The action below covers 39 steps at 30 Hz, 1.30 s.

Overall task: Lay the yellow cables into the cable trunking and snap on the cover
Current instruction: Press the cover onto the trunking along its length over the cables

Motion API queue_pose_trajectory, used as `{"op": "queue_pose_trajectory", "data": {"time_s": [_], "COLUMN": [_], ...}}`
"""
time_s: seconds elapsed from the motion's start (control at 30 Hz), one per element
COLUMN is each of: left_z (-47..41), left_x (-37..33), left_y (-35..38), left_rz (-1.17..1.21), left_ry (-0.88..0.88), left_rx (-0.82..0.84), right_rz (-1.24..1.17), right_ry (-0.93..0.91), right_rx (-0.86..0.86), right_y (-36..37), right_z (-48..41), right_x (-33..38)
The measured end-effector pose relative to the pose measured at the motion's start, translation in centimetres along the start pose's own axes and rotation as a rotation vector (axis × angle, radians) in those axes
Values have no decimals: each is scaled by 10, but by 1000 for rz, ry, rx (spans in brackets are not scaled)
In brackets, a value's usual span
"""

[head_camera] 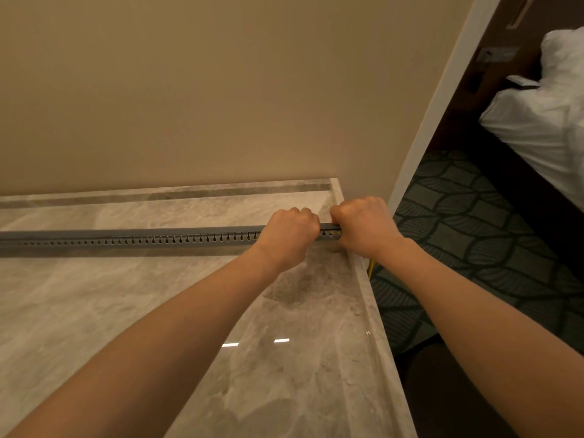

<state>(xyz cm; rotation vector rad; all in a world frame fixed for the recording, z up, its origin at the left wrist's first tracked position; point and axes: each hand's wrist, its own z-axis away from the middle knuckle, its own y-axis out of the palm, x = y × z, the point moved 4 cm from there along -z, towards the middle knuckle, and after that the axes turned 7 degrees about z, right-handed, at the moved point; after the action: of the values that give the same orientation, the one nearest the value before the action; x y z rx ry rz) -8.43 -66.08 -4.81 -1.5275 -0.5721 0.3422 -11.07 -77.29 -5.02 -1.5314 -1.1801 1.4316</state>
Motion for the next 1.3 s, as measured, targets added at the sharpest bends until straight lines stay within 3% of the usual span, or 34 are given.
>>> {"op": "queue_pose_trajectory", "data": {"time_s": [0.3, 0.5, 0.67, 0.83, 1.07, 1.3], "left_z": [2, 0, -2, -3, -4, -3], "left_x": [-1, 0, 3, 5, 5, 4], "left_y": [0, -3, -2, 0, 1, 1], "left_rz": [-5, -16, -19, -28, -43, -23], "left_ry": [16, 20, 32, 32, 29, 32], "left_rx": [23, 26, 37, 43, 54, 38], "right_rz": [-81, -224, -306, 19, 462, 657], "right_ry": [-52, -73, -96, -93, -287, -171], "right_rx": [-5, -122, -66, 25, 252, 530], "right_y": [-3, -1, 4, -2, -19, -19], "right_z": [0, 22, 39, 37, 9, -9], "right_x": [-4, -11, -33, -54, -19, 6]}}
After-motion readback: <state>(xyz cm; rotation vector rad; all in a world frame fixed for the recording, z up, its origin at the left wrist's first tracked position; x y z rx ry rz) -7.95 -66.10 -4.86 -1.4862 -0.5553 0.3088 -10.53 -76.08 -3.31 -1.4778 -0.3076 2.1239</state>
